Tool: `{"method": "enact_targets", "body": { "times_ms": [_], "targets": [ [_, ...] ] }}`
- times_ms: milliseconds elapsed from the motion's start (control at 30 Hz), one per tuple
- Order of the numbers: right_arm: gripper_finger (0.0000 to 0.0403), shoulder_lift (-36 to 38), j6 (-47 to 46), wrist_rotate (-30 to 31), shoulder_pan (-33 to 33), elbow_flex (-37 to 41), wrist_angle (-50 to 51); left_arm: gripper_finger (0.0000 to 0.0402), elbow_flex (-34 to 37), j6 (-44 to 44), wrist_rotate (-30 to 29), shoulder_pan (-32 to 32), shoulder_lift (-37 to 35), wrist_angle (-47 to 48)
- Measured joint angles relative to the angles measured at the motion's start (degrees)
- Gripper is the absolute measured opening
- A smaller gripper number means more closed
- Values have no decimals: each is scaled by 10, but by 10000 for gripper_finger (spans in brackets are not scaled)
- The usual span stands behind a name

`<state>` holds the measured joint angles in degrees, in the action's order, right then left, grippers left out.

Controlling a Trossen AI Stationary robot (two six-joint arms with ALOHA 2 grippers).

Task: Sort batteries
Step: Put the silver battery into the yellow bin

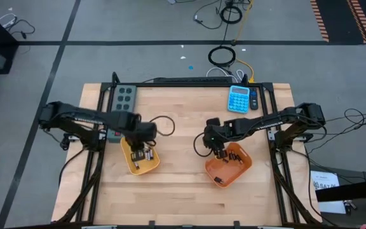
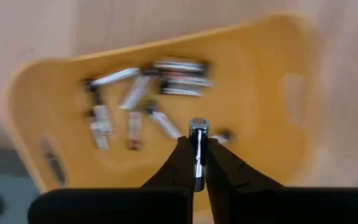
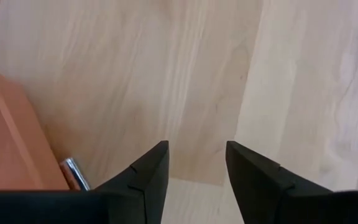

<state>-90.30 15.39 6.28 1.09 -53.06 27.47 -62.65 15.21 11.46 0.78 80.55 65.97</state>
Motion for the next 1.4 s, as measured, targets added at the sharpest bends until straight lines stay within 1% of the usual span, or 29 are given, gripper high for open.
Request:
{"method": "enact_targets", "body": {
  "times_ms": [67,133,200,233,300,367,433,500,567,633,767,900,967,1133,1267,1333,1367,1400],
  "targets": [
    [150,0,-4,0,2,0,-7,36,38,42,-45,31,-7,-33],
    [150,0,-4,0,4,0,-14,73,66,55,-80,56,-8,-57],
    [150,0,1,0,5,-3,-9,113,84,68,-125,71,-9,-61],
    [150,0,4,0,5,-10,7,129,90,68,-154,74,-9,-66],
    [150,0,3,-3,4,-39,57,147,97,70,-203,76,-9,-85],
    [150,0,-3,-6,0,-76,107,153,107,69,-226,75,-9,-108],
    [150,-3,-9,-13,-4,-108,139,155,126,67,-228,60,-4,-158],
    [150,-16,-12,-49,-6,-127,156,156,152,55,-223,43,6,-213],
    [148,-36,-12,-72,-4,-132,171,157,177,44,-213,31,19,-269],
    [143,-61,-7,-78,-2,-132,186,157,195,27,-211,23,33,-310],
    [130,-96,2,-108,1,-133,189,158,208,-4,-233,14,49,-384],
    [117,-117,2,-135,17,-148,213,158,208,-49,-235,15,54,-450],
    [111,-119,-8,-147,30,-151,223,159,208,-69,-223,15,53,-475],
    [101,-128,-58,-183,74,-151,252,159,203,-108,-197,15,53,-491],
    [98,-129,-119,-188,113,-151,265,159,191,-123,-196,15,53,-492],
    [98,-129,-143,-179,127,-151,271,159,184,-130,-203,15,53,-494],
    [98,-128,-153,-154,132,-151,273,159,182,-131,-210,15,53,-494],
    [98,-127,-160,-116,134,-150,273,159,180,-131,-219,15,53,-494]
  ]
}}
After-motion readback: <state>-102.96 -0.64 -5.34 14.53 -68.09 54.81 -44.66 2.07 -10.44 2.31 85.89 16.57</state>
